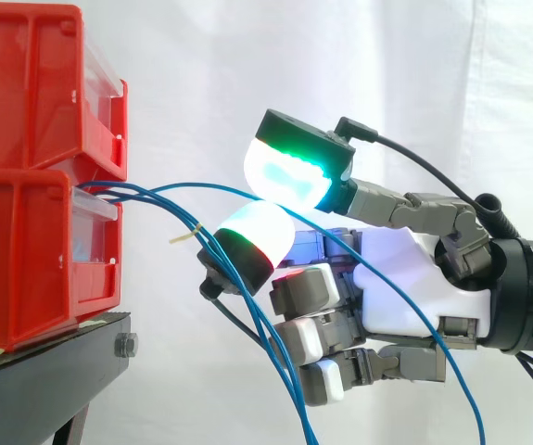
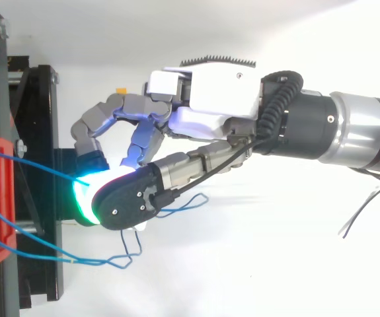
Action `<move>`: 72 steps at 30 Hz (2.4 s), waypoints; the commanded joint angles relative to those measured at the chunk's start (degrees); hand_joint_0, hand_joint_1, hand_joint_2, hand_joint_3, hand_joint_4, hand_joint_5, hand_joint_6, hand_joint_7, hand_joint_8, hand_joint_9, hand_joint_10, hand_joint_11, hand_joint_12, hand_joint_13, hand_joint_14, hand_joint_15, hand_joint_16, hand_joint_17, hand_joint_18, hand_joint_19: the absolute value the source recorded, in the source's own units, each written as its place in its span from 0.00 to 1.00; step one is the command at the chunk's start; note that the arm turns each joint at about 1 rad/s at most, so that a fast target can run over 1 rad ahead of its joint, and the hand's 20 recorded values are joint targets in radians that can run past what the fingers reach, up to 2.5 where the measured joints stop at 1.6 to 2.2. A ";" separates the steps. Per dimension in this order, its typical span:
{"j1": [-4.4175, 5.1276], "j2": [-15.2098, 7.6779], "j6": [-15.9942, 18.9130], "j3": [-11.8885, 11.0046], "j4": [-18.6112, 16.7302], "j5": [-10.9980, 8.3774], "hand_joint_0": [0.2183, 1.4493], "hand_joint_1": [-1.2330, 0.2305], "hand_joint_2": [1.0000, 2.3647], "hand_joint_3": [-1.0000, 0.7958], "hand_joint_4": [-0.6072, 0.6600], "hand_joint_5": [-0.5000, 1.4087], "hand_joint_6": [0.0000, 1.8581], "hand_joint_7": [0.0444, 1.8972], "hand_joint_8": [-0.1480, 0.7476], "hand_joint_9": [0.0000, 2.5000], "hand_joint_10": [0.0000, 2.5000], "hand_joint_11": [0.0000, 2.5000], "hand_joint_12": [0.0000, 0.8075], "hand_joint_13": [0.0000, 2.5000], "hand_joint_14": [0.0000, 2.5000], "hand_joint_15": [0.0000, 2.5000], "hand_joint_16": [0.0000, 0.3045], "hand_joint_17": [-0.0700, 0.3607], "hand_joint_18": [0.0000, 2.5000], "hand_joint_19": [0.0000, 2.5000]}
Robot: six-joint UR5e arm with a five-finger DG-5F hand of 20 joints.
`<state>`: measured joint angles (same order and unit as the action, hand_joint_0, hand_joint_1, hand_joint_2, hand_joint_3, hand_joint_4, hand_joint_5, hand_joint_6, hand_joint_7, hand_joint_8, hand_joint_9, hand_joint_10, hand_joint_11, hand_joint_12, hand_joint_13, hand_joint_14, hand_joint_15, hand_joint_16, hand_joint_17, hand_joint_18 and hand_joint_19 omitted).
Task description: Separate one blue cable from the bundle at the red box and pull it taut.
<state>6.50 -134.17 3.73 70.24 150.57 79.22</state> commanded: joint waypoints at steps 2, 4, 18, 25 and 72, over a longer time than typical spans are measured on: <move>0.00 -0.04 1.72 0.07 0.69 -0.03 0.38 0.33 0.01 0.42 0.38 0.17 0.49 0.63 0.59 0.53 0.01 0.32 0.46 0.50 0.01 0.28 0.16 0.41 0.40 0.32; 0.00 -0.04 1.89 -0.01 0.69 -0.03 0.38 0.33 0.01 0.41 0.38 0.17 0.49 0.62 0.60 0.55 0.01 0.31 0.45 0.50 0.01 0.28 0.16 0.41 0.40 0.32; -0.18 -0.04 4.44 0.07 1.66 0.15 0.39 0.34 0.01 0.40 0.38 0.16 0.50 0.61 0.48 0.55 0.01 0.52 0.40 0.60 0.01 0.52 0.15 0.40 0.39 0.32; -0.18 -0.04 4.44 0.07 1.75 0.24 0.39 0.34 0.01 0.40 0.39 0.16 0.50 0.60 0.44 0.57 0.00 0.67 0.39 0.62 0.03 0.71 0.14 0.39 0.40 0.35; -0.44 -0.04 2.33 0.16 1.40 -0.73 0.40 0.32 0.01 0.42 0.40 0.17 0.50 0.60 0.47 0.39 0.78 0.57 0.45 0.36 1.00 0.53 0.12 0.35 0.53 0.69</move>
<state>6.07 -134.19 6.07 70.36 151.96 78.51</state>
